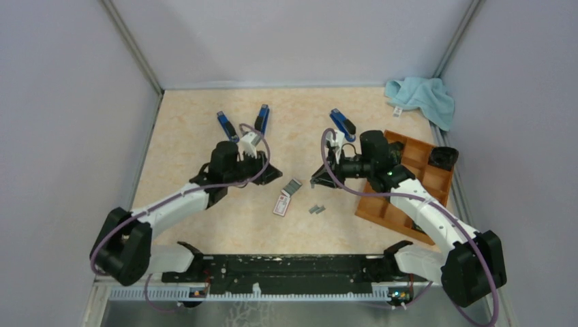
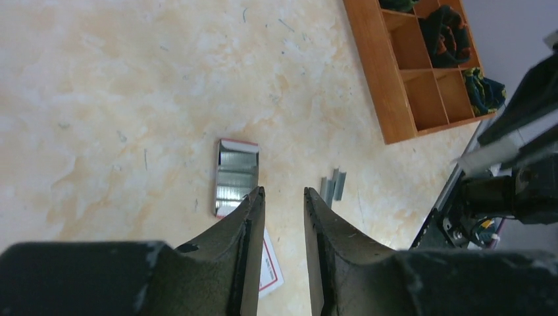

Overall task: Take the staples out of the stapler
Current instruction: Move the staple box to the center of the board, then place the staple in the staple box.

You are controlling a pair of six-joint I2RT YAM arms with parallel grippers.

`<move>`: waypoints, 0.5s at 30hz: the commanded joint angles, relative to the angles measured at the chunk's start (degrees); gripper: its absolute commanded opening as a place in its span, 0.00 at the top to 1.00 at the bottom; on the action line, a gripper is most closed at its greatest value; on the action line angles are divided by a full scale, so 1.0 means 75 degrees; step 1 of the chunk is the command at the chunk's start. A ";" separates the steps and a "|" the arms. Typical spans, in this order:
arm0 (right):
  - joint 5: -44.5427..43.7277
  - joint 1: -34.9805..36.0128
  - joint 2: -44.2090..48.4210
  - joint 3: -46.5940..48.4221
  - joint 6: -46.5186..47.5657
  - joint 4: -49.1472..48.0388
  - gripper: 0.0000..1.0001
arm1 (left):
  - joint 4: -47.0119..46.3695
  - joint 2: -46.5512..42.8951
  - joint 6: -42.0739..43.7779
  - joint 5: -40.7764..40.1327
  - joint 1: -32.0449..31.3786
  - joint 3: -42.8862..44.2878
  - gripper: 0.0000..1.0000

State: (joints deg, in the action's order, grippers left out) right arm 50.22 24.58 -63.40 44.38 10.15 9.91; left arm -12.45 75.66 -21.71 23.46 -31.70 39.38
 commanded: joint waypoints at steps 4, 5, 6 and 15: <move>-0.0319 0.0039 0.0074 0.0286 0.0444 -0.0013 0.92 | -0.1030 -0.1651 0.0017 -0.0692 0.0092 -0.1557 0.59; -0.0361 0.0036 0.0080 0.0275 0.0463 -0.0014 0.92 | -0.0956 -0.1822 0.0015 -0.0903 0.0101 -0.1684 0.58; -0.0406 0.0039 0.0079 0.0255 0.0479 -0.0020 0.92 | -0.0865 -0.1991 0.0013 -0.1128 0.0101 -0.1801 0.58; -0.0973 0.0184 -0.0022 0.0384 0.0728 0.0063 0.92 | -0.1078 -0.2705 -0.0404 -0.2033 0.0113 -0.2886 0.59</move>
State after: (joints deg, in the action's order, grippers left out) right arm 45.56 24.91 -63.40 44.38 13.52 10.85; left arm -17.39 57.06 -22.41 12.14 -31.09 21.41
